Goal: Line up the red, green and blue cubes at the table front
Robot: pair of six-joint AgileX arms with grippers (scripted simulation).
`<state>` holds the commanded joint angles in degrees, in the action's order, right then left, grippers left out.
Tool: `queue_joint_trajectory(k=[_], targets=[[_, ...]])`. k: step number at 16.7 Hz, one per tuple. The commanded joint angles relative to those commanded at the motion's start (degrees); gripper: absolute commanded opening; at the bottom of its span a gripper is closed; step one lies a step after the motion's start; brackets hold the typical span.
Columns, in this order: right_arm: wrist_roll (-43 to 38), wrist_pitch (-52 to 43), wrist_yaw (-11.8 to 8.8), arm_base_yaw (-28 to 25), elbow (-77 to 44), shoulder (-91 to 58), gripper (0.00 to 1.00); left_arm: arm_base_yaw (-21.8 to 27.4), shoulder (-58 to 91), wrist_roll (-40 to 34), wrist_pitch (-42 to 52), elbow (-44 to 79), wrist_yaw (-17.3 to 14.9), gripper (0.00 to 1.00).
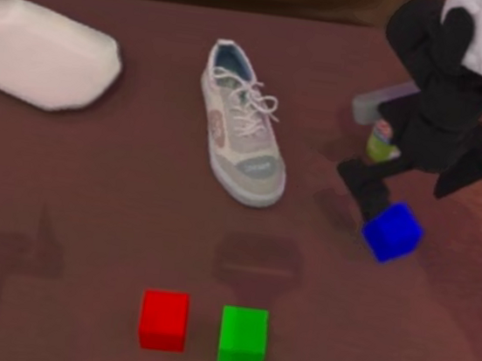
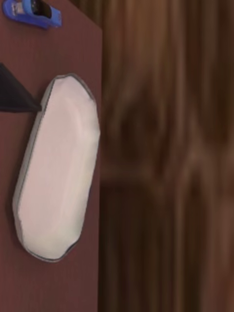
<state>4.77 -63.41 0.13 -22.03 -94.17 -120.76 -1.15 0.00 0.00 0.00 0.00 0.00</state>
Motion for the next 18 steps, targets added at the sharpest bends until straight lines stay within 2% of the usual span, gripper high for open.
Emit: queue_joint_trajectory(k=[5, 12, 17, 18], targets=[[-0.1, 0.9, 0.0, -0.2, 0.8, -0.2, 1.0, 0.0, 0.0, 0.0, 0.0, 0.0, 0.0, 1.0], [-0.2, 15.6, 0.1, -0.1, 8.8, -6.4, 1.0, 0.0, 0.0, 0.0, 0.0, 0.0, 0.0, 1.0], [-0.2, 17.3, 0.1, -0.1, 9.9, -7.4, 1.0, 0.0, 0.0, 0.0, 0.0, 0.0, 0.0, 1.0], [-0.2, 17.3, 0.1, -0.1, 9.9, -7.4, 0.92, 0.0, 0.0, 0.0, 0.0, 0.0, 0.0, 1.0]])
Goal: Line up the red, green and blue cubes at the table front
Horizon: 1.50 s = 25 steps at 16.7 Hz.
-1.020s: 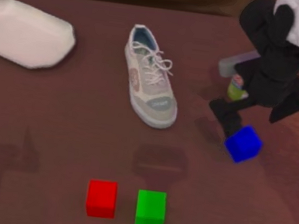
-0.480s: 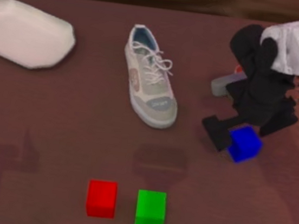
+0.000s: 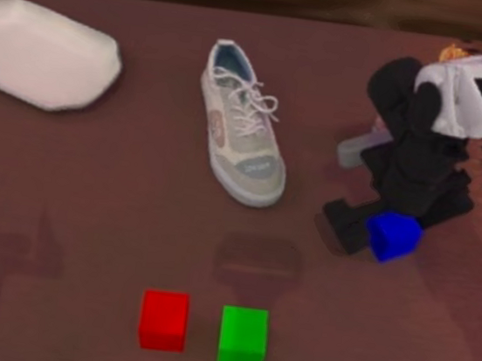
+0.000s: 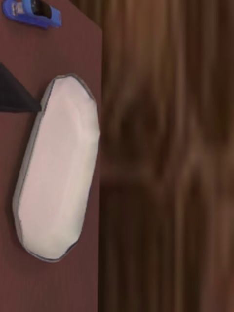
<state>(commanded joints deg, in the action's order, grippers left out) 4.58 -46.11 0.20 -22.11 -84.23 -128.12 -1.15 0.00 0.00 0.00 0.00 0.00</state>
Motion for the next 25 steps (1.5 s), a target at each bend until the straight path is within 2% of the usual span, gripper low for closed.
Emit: queue_joint_trajectory(k=[12, 20, 25], targets=[[0.0, 0.0, 0.0, 0.0, 0.0, 0.0, 0.02, 0.0, 0.0, 0.0, 0.0, 0.0, 0.0, 1.0], [0.0, 0.0, 0.0, 0.0, 0.0, 0.0, 0.0, 0.0, 0.0, 0.0, 0.0, 0.0, 0.0, 1.0], [0.0, -4.8, -0.3, -0.3, -3.0, 3.1, 0.0, 0.0, 0.0, 0.0, 0.0, 0.0, 0.0, 1.0]])
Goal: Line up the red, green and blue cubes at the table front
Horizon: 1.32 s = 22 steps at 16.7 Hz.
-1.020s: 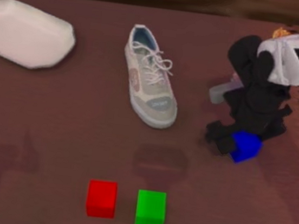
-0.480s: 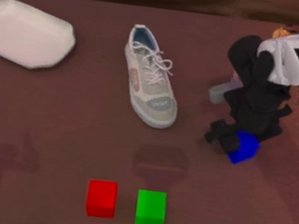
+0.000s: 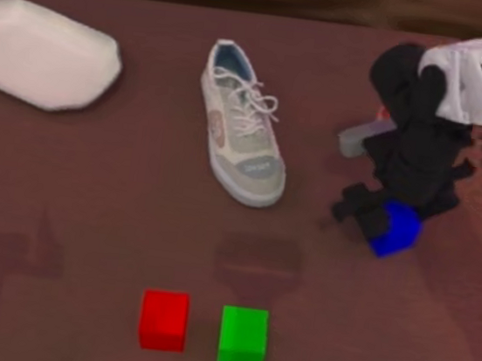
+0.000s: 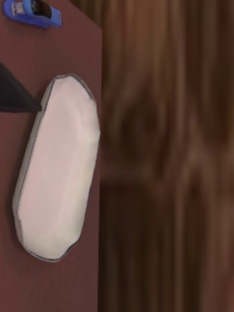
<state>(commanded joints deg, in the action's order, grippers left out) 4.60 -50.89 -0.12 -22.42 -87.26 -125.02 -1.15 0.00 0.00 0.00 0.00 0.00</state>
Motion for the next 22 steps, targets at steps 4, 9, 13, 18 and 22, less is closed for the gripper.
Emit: queue_joint_trajectory(k=[4, 9, 13, 18, 22], targets=[[0.0, -7.9, 0.1, -0.2, -4.4, 3.2, 0.0, 0.0, 0.0, 0.0, 0.0, 0.0, 0.0, 1.0], [-0.1, -9.2, 0.1, 0.0, -5.3, 4.0, 0.0, 0.0, 0.0, 0.0, 0.0, 0.0, 0.0, 1.0], [-4.0, -9.2, 0.1, -1.9, -3.5, 5.5, 0.0, 0.0, 0.0, 0.0, 0.0, 0.0, 0.0, 1.0], [-19.8, -8.6, 0.4, -8.8, 4.0, 11.9, 0.0, 0.0, 0.0, 0.0, 0.0, 0.0, 0.0, 1.0], [-36.0, -8.0, 0.8, -15.2, 11.4, 18.2, 0.0, 0.0, 0.0, 0.0, 0.0, 0.0, 0.0, 1.0]])
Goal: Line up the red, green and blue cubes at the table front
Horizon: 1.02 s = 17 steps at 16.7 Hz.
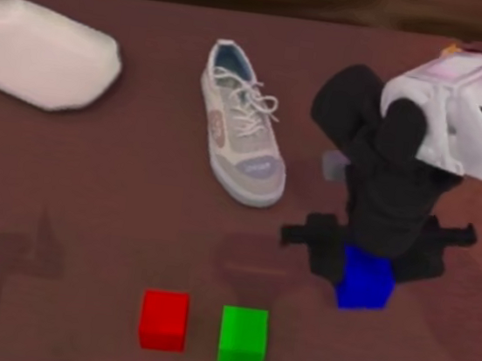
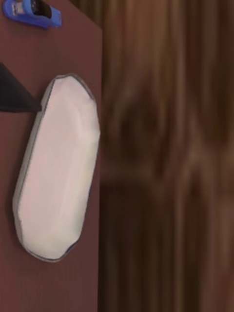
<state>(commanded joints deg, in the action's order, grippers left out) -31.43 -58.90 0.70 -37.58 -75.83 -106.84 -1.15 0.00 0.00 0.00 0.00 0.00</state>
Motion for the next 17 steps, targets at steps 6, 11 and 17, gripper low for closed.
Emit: queue_joint_trajectory(k=[6, 11, 17], targets=[[-12.0, 1.2, 0.5, -5.4, 6.6, 6.4, 0.0, 0.0, 0.0, 0.0, 0.0, 0.0, 0.0, 1.0], [-12.0, 1.3, 0.4, -5.2, 6.6, 6.1, 0.0, 0.0, 0.0, 0.0, 0.0, 0.0, 0.0, 1.0], [-12.1, 12.9, 0.3, -5.5, 13.2, 1.8, 0.0, 0.0, 0.0, 0.0, 0.0, 0.0, 0.0, 1.0]])
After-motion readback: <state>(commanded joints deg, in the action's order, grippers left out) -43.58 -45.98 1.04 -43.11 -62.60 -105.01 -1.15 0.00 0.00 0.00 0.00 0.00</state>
